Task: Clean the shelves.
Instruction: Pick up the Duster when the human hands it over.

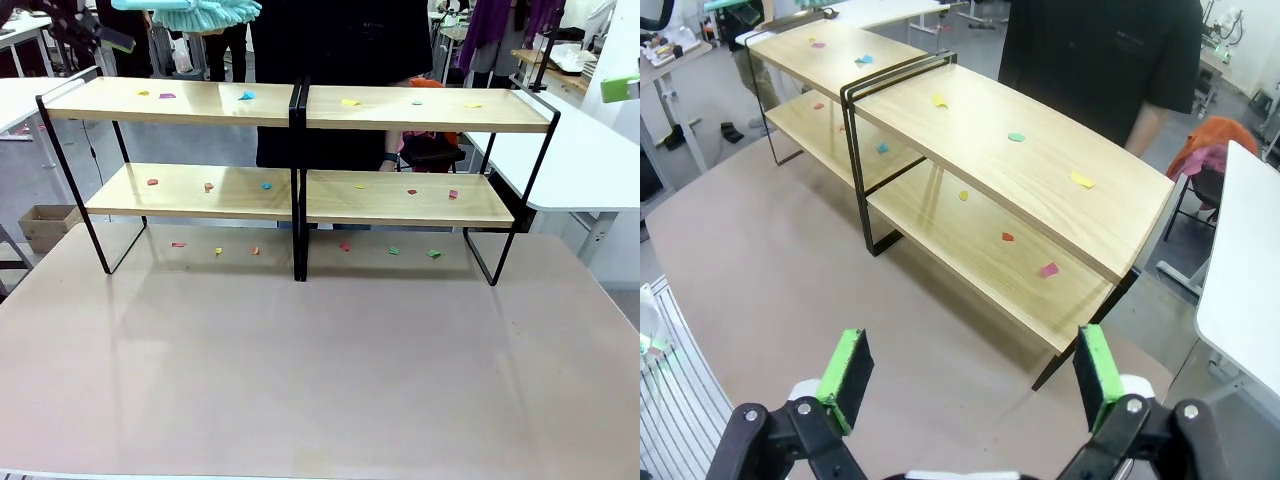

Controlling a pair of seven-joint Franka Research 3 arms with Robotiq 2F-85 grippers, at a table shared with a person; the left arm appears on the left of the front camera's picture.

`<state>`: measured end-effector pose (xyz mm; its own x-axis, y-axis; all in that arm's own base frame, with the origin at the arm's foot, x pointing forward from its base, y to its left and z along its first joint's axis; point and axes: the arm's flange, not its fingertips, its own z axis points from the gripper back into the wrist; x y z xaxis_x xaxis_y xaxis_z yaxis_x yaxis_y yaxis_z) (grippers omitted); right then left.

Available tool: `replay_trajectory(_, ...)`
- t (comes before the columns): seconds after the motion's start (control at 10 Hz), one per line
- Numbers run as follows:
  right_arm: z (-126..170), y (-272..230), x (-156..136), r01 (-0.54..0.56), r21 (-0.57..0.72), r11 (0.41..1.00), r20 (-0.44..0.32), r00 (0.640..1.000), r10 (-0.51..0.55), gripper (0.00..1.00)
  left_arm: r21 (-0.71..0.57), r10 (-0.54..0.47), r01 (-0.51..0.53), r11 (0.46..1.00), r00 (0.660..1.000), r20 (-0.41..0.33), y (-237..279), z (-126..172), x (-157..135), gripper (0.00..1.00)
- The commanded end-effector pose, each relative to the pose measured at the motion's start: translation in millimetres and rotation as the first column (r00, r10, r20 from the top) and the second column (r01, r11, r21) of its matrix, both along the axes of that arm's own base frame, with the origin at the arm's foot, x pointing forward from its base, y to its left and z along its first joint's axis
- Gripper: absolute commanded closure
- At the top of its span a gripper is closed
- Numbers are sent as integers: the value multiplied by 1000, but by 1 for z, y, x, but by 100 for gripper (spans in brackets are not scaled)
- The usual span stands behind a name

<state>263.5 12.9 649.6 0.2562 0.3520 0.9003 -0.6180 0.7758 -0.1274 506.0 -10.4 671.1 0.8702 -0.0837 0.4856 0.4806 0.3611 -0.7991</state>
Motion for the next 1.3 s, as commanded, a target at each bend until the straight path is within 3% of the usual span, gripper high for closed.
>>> replay_trajectory(0.0, 1, 0, 1, -4, 4, 1000, 2, 1000, 4, 0, -80, 11, -21, 997, 993, -119, -3, -2, 13, 0)
replay_trajectory(0.3, 1, 0, 1, -4, 4, 1000, 2, 1000, 4, 0, -199, 1, -48, 979, 974, -227, -6, -4, 25, 0)
replay_trajectory(0.7, 1, 0, 1, -4, 4, 1000, 2, 1000, 4, 0, -222, -1, -57, 973, 967, -256, -15, -6, 29, 0)
replay_trajectory(0.8, 1, 0, 1, -4, 4, 1000, 2, 1000, 4, 0, -216, 3, -57, 975, 970, -243, -18, -5, 27, 58)
replay_trajectory(0.9, 1, 0, 1, -4, 4, 1000, 2, 1000, 4, 0, -212, -2, -49, 976, 972, -235, -19, -4, 26, 58)
replay_trajectory(1.0, 1, 0, 1, -4, 4, 1000, 2, 1000, 4, 0, -203, 8, -54, 978, 975, -222, -20, -4, 25, 100)
replay_trajectory(1.1, 1, 0, 1, -4, 4, 1000, 2, 1000, 4, 0, -198, 15, -60, 978, 974, -225, -21, -5, 26, 63)
replay_trajectory(1.2, 1, 0, 1, -4, 4, 1000, 2, 1000, 4, 0, -194, 22, -66, 979, 975, -220, -22, -6, 26, 100)
